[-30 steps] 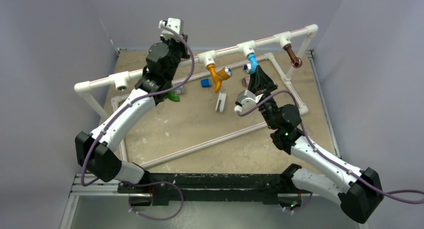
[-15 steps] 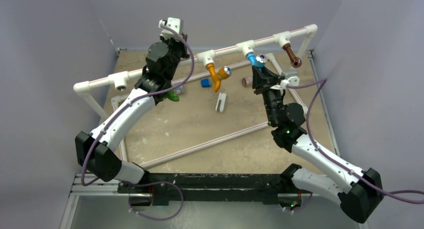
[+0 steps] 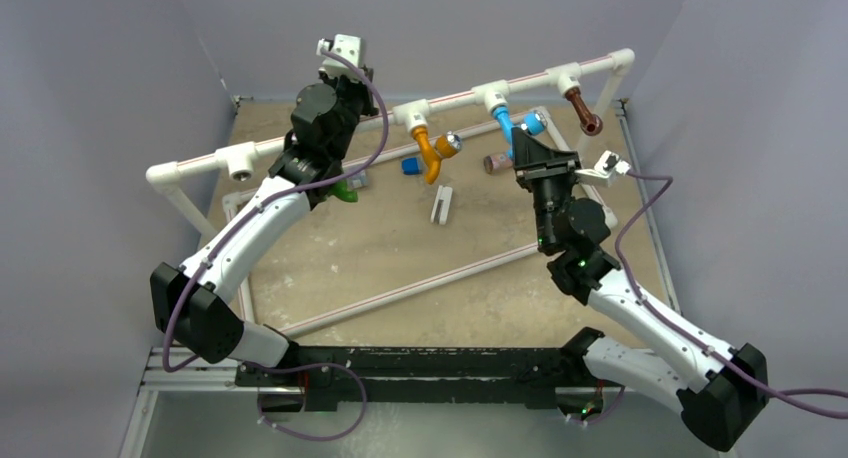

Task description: Install the water faucets

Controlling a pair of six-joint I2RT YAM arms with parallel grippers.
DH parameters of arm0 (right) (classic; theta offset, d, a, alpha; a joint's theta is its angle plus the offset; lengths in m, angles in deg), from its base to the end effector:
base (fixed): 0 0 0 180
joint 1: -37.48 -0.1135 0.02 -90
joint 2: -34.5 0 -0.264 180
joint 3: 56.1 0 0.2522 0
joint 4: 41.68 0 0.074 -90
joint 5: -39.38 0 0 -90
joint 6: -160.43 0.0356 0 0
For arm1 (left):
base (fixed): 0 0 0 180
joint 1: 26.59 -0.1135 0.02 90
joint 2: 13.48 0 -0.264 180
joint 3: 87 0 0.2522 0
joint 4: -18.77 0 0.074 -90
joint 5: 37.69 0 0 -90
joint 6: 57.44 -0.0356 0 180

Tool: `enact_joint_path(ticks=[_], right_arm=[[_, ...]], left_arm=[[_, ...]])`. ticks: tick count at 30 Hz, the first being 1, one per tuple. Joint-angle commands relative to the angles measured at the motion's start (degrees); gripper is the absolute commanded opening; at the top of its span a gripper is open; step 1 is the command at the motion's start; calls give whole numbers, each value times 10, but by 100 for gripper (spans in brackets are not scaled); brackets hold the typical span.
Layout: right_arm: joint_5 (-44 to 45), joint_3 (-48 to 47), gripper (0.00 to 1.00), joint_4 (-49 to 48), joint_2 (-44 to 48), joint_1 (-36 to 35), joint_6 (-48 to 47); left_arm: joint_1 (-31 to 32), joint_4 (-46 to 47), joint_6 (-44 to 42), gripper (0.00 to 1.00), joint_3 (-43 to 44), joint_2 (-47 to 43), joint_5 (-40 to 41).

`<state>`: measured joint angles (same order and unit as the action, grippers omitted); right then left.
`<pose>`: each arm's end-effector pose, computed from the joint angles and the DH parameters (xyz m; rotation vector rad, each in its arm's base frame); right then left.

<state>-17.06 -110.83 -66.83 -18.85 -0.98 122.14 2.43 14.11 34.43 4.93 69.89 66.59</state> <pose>0.1746 0.1135 0.3777 0.6773 1.0584 1.0528 0.3078 -0.1607 0.4207 0.1562 1.5017 -0.2459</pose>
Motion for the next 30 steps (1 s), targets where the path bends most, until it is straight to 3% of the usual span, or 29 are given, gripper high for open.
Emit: enact_joint_path(ticks=[1, 6, 11, 15, 18, 23, 30], right_arm=[[-157, 10, 0, -12, -2, -33, 309], [-185, 37, 0, -29, -9, -33, 402], [-187, 38, 0, -12, -2, -31, 421], [-159, 25, 13, 30, 21, -30, 397], [-133, 21, 36, 61, 46, -29, 367], [-97, 28, 61, 91, 90, -29, 294], [-30, 11, 72, 191, 149, -29, 147]], left_arm=[[19, -194, -15, 0, -69, 60, -37], [19, -195, -15, 0, -69, 58, -37], [20, -195, -16, 0, -70, 57, -37], [22, -194, -16, 0, -70, 57, -39], [22, -195, -16, 0, -70, 57, -39], [22, -194, -16, 0, -70, 58, -39], [23, -194, -16, 0, -71, 62, -37]])
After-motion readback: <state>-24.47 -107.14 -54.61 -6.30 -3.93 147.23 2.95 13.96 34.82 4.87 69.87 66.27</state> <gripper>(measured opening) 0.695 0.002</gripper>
